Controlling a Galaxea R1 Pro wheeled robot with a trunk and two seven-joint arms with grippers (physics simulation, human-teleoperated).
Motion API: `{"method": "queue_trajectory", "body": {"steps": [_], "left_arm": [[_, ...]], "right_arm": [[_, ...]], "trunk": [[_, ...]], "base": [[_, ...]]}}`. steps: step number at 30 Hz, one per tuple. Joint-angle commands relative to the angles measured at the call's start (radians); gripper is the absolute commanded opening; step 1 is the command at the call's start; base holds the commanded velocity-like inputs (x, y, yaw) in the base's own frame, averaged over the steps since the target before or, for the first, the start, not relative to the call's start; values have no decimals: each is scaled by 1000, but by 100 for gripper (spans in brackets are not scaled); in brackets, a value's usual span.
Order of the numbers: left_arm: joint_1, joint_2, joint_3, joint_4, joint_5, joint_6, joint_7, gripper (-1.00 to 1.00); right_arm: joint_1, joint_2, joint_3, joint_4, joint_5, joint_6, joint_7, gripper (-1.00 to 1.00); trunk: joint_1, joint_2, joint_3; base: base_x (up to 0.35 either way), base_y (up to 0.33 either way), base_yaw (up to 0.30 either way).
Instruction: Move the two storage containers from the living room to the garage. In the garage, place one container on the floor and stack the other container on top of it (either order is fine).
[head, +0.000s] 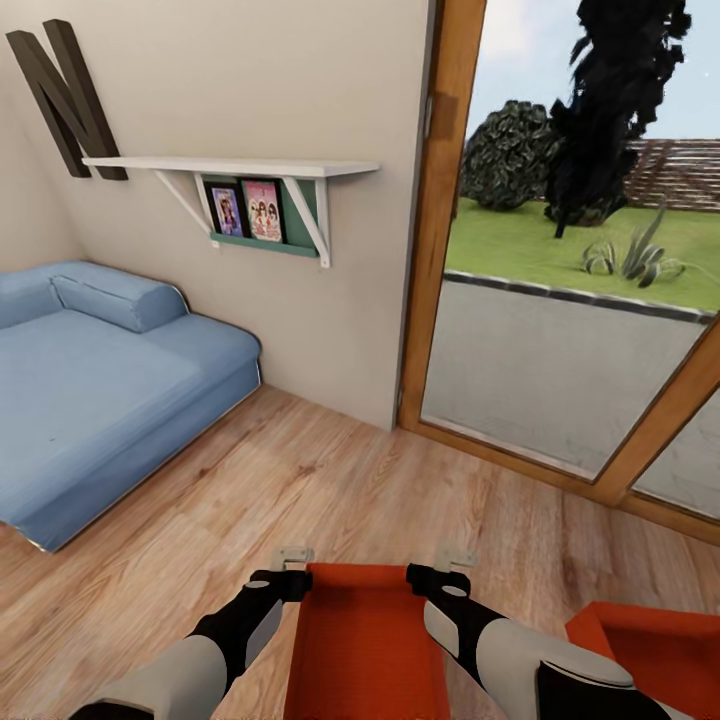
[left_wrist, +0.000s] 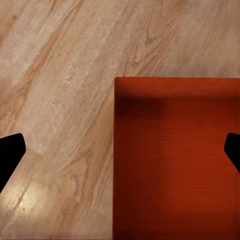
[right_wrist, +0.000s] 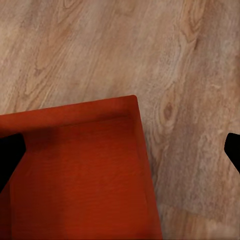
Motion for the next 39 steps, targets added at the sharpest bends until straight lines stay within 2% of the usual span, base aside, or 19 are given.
{"method": "queue_trajectory", "body": {"steps": [1, 4, 8, 12, 25, 39], "left_arm": [[0, 0, -8, -2, 9, 6, 6, 100], [0, 0, -8, -2, 9, 5, 6, 100], [0, 1, -8, -2, 9, 5, 6, 100], [0, 1, -8, -2, 10, 5, 6, 100], [0, 0, -8, -2, 10, 6, 6, 100], [0, 0, -8, -2, 10, 6, 6, 100]], "right_arm": [[0, 0, 8, -1, -10, -3, -5, 100], [0, 0, 7, -1, -18, -3, -4, 100], [0, 0, 6, -1, -49, 0, -4, 100], [0, 0, 8, -1, -57, 0, -2, 100], [0, 0, 8, -1, -57, -4, -4, 100], [0, 0, 8, -1, -57, -4, -5, 100]], "trunk": [[0, 0, -2], [0, 0, -7], [0, 0, -13], [0, 0, -19], [0, 0, -37], [0, 0, -60]], "base": [[0, 0, -19], [0, 0, -97], [0, 0, -157], [0, 0, -175], [0, 0, -170], [0, 0, 0]]}}
